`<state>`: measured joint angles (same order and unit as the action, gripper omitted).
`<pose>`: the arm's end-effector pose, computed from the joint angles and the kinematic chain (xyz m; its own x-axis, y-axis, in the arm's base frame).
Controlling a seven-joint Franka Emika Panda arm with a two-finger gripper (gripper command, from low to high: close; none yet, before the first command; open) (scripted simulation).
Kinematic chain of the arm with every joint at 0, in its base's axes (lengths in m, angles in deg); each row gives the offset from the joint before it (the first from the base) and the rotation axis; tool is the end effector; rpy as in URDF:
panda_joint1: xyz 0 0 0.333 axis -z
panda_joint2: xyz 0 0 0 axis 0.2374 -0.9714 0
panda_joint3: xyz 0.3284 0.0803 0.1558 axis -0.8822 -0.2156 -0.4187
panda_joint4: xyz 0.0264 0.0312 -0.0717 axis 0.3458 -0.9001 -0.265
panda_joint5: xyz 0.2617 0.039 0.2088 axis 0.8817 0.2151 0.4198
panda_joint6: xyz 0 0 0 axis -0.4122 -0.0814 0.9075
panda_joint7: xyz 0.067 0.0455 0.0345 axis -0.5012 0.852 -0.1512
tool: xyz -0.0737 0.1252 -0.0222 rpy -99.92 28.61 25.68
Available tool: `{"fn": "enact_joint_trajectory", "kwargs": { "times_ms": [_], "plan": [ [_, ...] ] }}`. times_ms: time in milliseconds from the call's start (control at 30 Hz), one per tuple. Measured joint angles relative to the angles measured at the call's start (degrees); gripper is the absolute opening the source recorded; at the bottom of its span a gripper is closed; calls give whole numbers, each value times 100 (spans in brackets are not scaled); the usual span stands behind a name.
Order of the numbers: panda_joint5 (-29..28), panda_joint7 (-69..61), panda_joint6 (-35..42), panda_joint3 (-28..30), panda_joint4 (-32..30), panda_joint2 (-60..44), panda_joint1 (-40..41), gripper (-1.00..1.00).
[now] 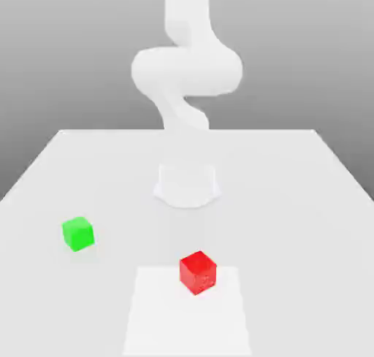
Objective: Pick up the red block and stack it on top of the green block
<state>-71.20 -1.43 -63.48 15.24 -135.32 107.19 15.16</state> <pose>0.3069 0.0067 0.6764 0.4707 -0.7747 0.4222 -0.5845 -0.6322 -0.5085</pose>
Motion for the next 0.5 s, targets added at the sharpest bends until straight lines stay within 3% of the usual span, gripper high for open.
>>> {"fn": "enact_joint_trajectory", "kwargs": {
  "times_ms": [500],
  "plan": [
    [327, 3826, -2083, -1188, -2405, -2898, 849, 0]
  ]
}}
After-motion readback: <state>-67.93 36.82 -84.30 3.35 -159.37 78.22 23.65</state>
